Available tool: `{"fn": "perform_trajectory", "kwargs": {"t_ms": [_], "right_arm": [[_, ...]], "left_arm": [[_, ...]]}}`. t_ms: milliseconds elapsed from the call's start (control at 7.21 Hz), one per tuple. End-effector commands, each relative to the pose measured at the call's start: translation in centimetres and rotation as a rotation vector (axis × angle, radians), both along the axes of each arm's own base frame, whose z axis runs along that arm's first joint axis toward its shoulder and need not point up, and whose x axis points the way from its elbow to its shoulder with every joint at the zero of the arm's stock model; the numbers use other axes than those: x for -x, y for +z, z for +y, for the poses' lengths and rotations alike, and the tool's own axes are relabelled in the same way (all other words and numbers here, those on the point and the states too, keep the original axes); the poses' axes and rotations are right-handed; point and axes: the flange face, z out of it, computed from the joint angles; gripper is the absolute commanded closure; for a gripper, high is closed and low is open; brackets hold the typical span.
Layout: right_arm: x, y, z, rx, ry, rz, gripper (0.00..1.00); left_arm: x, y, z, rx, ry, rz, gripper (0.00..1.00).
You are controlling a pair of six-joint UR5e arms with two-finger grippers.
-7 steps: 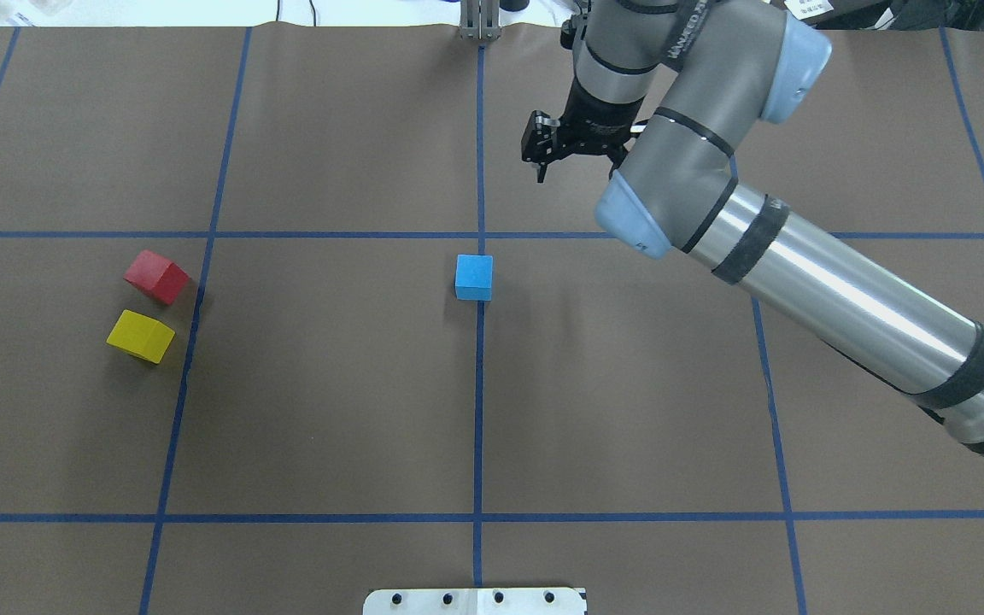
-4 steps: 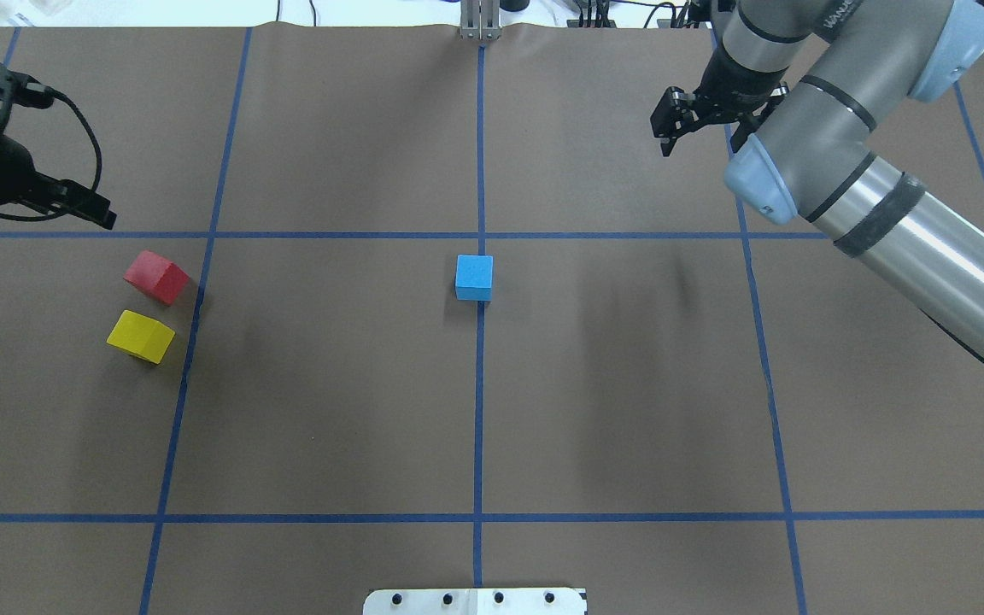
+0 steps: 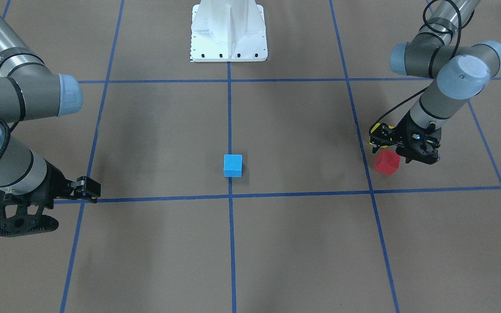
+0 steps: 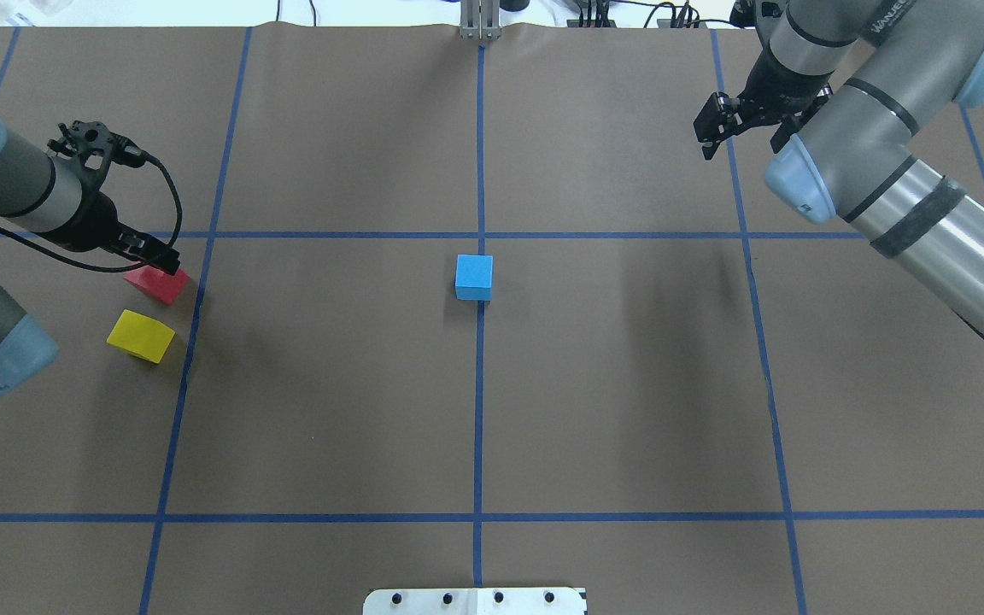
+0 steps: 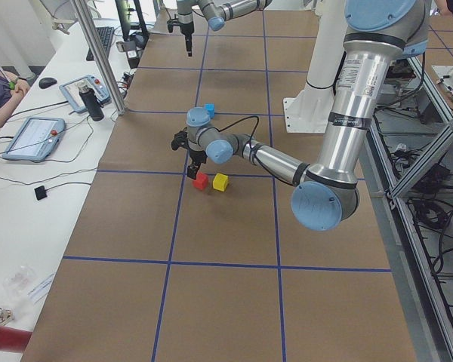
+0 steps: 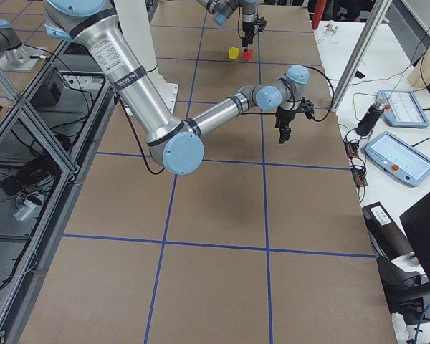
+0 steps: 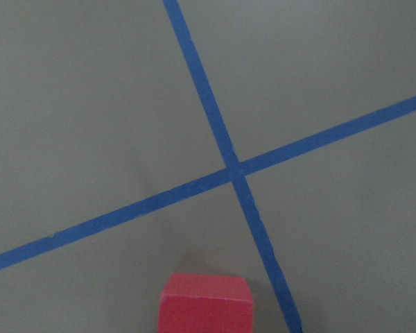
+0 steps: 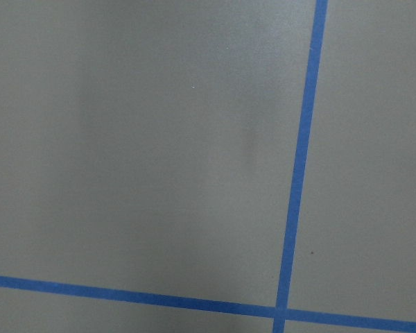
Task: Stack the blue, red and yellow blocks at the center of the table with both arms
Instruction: 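Open the right gripper and lift away while the left gripper reaches toward the red block, then lower the left gripper onto the red block and grasp it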
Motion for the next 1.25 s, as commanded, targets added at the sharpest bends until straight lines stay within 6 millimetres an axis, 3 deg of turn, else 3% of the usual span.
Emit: {"fn": "perform_trajectory", "kwargs": {"t_ms": [0,416,693,832,970,1109], "right_arm": [[0.0,-0.2,0.0,0.002,0.000,-0.007,0.01],[0.2,-0.6,0.1,0.006,-0.001,-0.017,0.01],[0.0,-0.5,0.1,0.006,0.001,-0.015,0.01],[0.0,-0.5,0.1,0.006,0.001,-0.015,0.01],[0.0,-0.3,0.1,0.008,0.001,-0.014,0.01],[0.0,-0.3,0.1,0.008,0.001,-0.014,0.01]], "left_arm": [[-0.5,1.2,-0.2,0.012,0.008,-0.014,0.01],[-0.8,2.7,-0.5,0.032,0.009,-0.030,0.01],[-2.1,2.7,-1.5,0.037,0.014,-0.033,0.01],[-2.2,2.6,-1.6,0.039,0.011,-0.032,0.12],[-2.3,2.5,-1.7,0.039,0.012,-0.033,0.37],[-2.3,3.0,-1.7,0.044,0.014,-0.039,0.39]]}}
